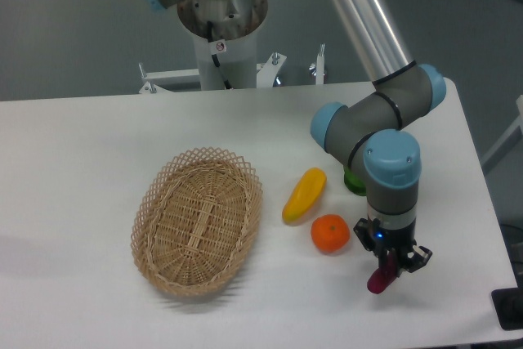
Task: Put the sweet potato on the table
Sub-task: 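Move the held sweet potato down toward the table beside the orange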
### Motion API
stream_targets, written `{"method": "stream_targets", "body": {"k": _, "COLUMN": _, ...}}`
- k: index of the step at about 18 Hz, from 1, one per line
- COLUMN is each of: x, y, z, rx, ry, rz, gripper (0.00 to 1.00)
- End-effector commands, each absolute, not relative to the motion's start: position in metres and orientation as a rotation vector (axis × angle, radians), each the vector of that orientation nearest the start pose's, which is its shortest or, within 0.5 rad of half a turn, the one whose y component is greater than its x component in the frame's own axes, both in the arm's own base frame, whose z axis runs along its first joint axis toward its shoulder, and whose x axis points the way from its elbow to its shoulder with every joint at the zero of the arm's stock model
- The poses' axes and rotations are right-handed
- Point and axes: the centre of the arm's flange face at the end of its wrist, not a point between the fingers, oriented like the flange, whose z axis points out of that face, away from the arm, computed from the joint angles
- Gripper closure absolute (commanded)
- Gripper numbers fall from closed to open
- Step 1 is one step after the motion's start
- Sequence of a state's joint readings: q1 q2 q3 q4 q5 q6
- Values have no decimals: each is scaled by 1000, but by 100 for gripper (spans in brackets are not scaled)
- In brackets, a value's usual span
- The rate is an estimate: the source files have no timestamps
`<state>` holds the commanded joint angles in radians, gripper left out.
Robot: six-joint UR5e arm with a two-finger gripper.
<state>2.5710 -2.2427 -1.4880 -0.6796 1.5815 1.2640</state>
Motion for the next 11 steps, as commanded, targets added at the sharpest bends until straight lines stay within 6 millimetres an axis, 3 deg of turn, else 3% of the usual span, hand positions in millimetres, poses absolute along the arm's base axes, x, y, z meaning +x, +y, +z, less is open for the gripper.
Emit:
{"method": "stream_targets", "body": {"k": 3, "x": -529, "y": 497, "z": 208, "rx": -2974, "ry": 392, "rz": 411, "gripper": 85}}
{"method": "stream_targets", "body": {"k": 4, "x": -529, "y": 497, "z": 208, "rx": -2974, "ry": 392, "rz": 411, "gripper": 81}}
{"method": "stream_targets", "body": {"k": 5, "x": -530, "y": 497, "z": 209, "rx": -2973, "ry": 392, "rz": 413, "gripper": 71}}
{"method": "stream_targets", "body": {"k": 8, "x": -532, "y": 498, "z": 217, "rx": -2964, "ry": 388, "rz": 436, "gripper": 8}}
{"method": "stream_targets", "body": {"k": 9, "x": -533, "y": 498, "z": 220, "rx": -2971, "ry": 384, "rz": 447, "gripper": 0}}
{"method": "stream_targets", "body": {"k": 11, "x": -536, "y": 496, "z": 231, "rx": -2988, "ry": 343, "rz": 507, "gripper": 0}}
